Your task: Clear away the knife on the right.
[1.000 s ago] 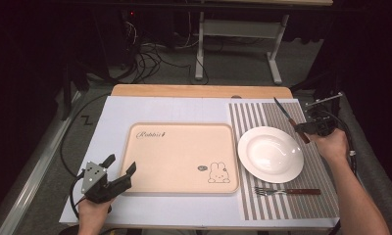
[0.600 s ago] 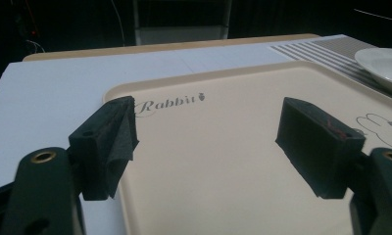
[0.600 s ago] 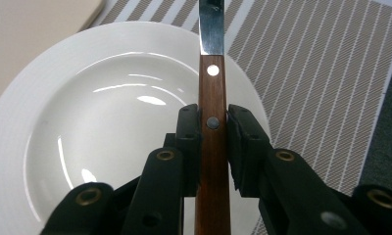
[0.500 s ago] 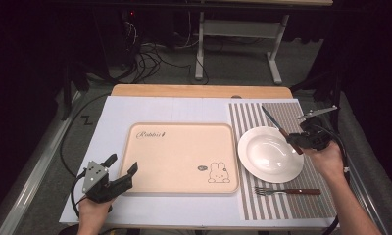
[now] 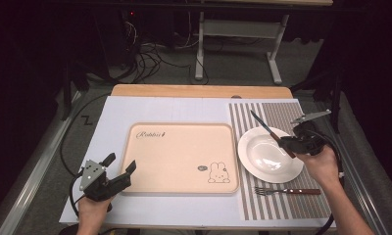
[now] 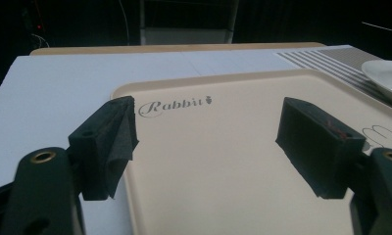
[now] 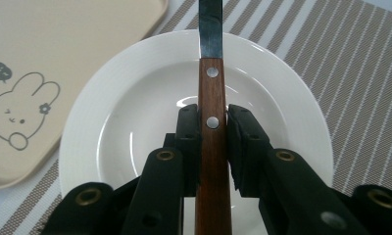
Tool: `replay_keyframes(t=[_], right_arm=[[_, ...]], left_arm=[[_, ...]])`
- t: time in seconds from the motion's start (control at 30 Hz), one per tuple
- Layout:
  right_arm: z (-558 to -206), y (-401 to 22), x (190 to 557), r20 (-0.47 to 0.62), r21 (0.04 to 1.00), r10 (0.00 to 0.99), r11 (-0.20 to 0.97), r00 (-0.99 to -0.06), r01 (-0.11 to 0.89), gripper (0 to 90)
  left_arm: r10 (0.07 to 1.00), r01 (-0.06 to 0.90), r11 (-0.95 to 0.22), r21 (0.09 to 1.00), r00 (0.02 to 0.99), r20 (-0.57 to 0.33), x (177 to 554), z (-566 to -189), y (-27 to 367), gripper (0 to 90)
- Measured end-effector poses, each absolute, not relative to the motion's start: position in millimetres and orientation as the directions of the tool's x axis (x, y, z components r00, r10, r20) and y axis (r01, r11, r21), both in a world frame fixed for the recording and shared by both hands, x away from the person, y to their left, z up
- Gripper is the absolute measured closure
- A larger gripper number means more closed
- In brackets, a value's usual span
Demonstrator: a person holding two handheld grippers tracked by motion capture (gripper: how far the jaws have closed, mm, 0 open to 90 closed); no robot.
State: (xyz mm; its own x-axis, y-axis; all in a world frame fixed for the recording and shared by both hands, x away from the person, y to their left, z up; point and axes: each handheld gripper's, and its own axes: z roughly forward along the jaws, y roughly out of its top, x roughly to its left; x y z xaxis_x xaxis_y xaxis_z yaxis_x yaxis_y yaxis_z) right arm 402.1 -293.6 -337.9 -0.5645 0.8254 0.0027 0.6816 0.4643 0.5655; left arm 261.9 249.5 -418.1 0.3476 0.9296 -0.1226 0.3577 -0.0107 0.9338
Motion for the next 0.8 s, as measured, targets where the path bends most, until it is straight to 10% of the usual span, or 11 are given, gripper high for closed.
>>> replay_keyframes(t=[0.8], right_arm=[[-348.1, -238.3, 391.7, 0.037, 0.566, 0.754, 0.525, -0.656, 0.635, 78.3]], left_arm=[[0.929, 0.362, -0.011, 0.932, 0.348, -0.124, 262.3, -418.3, 250.0, 23.2]])
